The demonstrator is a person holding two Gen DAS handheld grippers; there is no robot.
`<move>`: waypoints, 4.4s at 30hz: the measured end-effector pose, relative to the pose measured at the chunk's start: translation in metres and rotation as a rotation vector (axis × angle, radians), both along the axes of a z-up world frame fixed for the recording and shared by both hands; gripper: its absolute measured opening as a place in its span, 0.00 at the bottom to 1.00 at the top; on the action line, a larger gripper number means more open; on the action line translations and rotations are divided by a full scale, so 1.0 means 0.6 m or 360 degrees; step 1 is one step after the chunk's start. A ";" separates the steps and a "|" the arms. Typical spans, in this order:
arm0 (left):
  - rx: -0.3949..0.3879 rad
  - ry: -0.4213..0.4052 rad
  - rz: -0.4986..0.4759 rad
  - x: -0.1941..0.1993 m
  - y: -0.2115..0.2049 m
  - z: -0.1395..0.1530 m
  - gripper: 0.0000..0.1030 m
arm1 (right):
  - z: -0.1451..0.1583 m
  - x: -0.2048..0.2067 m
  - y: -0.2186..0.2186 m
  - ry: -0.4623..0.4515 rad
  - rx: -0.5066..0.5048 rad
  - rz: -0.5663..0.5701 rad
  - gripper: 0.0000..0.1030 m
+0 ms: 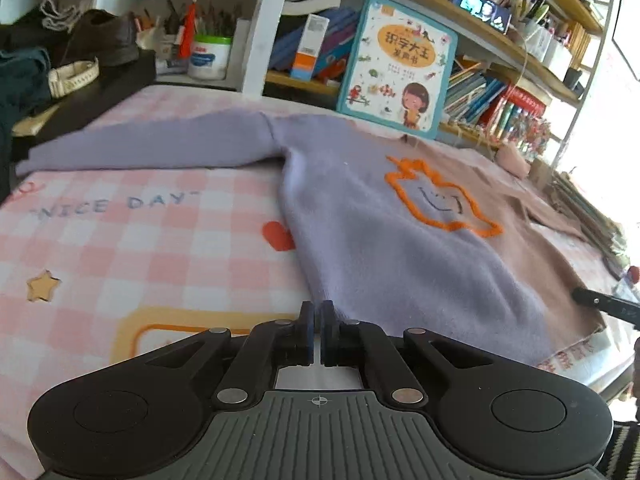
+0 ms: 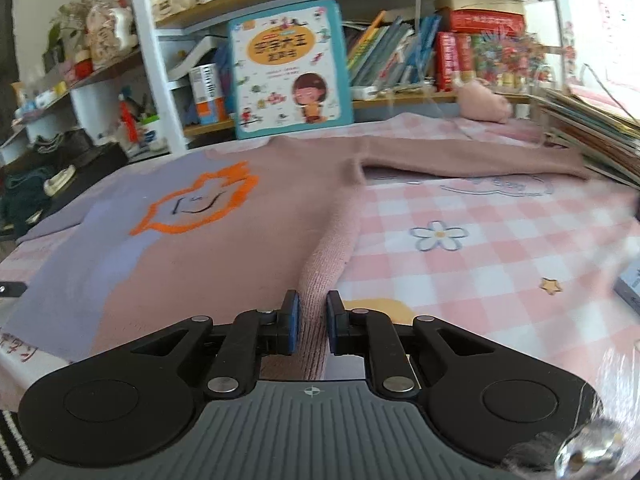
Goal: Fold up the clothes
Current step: 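Hold the hem with the left gripper while the right gripper opens above the sweater, then open the left gripper and move it toward the lavender sleeve cuff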
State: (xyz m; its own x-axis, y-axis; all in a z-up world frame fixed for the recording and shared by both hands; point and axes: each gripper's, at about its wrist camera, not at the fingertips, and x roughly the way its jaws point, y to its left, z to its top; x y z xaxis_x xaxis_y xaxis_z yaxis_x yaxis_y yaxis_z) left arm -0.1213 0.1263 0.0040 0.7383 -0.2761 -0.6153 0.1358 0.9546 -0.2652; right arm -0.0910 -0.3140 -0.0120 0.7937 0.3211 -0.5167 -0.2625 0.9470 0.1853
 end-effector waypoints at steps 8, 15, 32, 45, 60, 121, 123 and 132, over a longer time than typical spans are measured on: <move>0.0041 -0.0018 -0.0043 -0.007 -0.007 0.008 0.00 | 0.001 -0.011 -0.003 0.0016 0.0012 0.0019 0.12; 0.0120 -0.0034 -0.0037 -0.004 -0.013 0.006 0.00 | 0.001 -0.011 -0.003 0.0009 -0.0011 0.0006 0.12; 0.0045 -0.0057 -0.0045 0.002 -0.020 -0.003 0.25 | 0.003 -0.016 -0.024 0.0035 0.0040 -0.0052 0.18; 0.0087 -0.0058 -0.0017 0.004 -0.019 -0.006 0.05 | -0.001 -0.017 -0.014 0.0029 0.0038 -0.0008 0.13; 0.0300 -0.0224 0.0019 -0.011 -0.048 0.017 0.80 | 0.005 -0.022 -0.020 -0.0035 0.0031 -0.0081 0.52; 0.0336 -0.0457 0.0517 0.068 0.105 0.006 0.98 | 0.074 0.163 0.349 -0.0480 -0.0197 0.0659 0.94; 0.0378 -0.0476 0.0533 0.073 0.106 0.009 0.98 | 0.072 0.169 0.355 -0.0480 -0.0193 0.0660 0.94; 0.0437 -0.0469 0.0617 0.101 0.134 0.019 0.99 | 0.057 0.170 0.375 -0.0472 -0.0145 0.0690 0.94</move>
State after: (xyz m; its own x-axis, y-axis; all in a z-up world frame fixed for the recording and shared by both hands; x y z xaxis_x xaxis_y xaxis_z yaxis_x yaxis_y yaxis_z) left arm -0.0605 0.2067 0.0154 0.9058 0.1910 -0.3783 -0.2079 0.9781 -0.0038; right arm 0.0111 -0.0889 0.0220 0.7142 0.6165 -0.3314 -0.6621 0.7486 -0.0344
